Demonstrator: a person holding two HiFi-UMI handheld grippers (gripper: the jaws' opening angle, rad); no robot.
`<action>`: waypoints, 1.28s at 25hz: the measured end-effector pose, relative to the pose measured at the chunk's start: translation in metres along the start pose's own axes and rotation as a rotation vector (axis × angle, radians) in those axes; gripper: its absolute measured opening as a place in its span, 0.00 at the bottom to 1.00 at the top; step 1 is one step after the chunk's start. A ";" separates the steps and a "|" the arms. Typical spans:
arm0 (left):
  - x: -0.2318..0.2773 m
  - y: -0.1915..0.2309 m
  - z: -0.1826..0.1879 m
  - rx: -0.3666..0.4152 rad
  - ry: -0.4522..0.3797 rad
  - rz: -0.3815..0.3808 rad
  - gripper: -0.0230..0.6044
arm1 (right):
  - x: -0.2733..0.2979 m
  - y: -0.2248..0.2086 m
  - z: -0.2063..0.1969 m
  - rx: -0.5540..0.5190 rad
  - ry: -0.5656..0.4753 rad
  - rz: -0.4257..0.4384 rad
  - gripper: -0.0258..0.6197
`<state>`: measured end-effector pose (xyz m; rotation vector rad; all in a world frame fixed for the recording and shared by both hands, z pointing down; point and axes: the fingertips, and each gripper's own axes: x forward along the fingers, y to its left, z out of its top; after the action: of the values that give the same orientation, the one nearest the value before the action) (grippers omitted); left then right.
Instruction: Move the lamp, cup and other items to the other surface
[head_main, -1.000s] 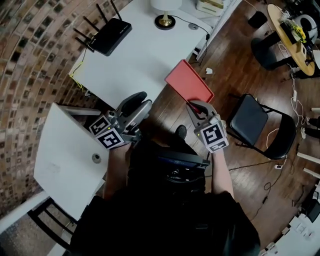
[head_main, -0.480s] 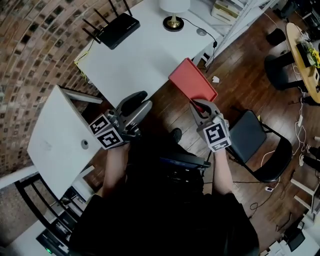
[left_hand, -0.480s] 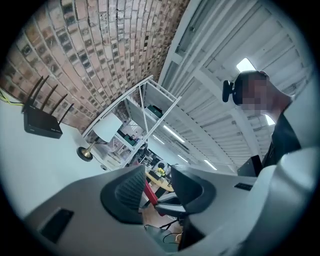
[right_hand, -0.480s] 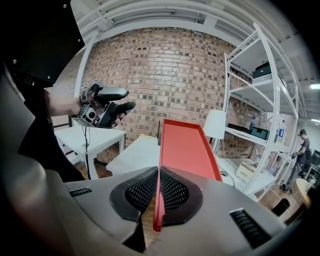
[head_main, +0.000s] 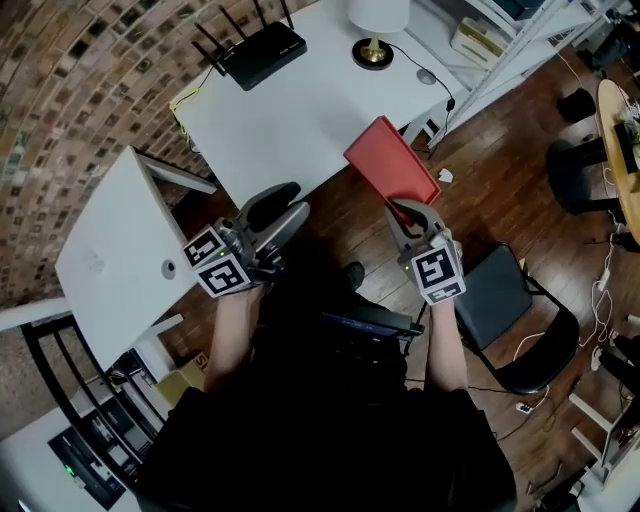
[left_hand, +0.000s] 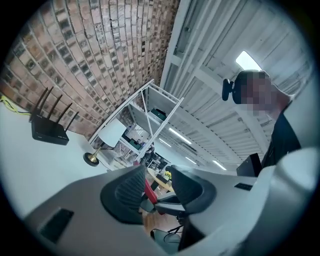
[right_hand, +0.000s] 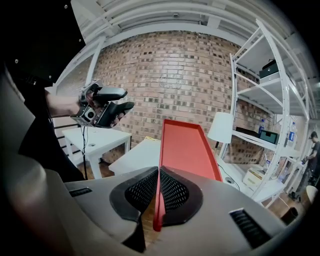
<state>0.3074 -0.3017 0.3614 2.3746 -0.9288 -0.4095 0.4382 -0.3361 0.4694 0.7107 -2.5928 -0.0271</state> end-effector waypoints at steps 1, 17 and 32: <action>-0.001 0.002 0.002 0.001 -0.004 0.004 0.29 | 0.004 -0.001 0.002 -0.002 0.000 0.006 0.07; 0.011 0.105 0.064 -0.053 -0.067 -0.034 0.29 | 0.109 -0.043 0.018 -0.049 0.122 0.014 0.07; -0.016 0.189 0.117 -0.079 -0.100 -0.044 0.29 | 0.212 -0.058 0.055 -0.066 0.158 0.023 0.07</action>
<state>0.1425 -0.4500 0.3810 2.3242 -0.8895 -0.5755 0.2798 -0.4959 0.5006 0.6332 -2.4368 -0.0474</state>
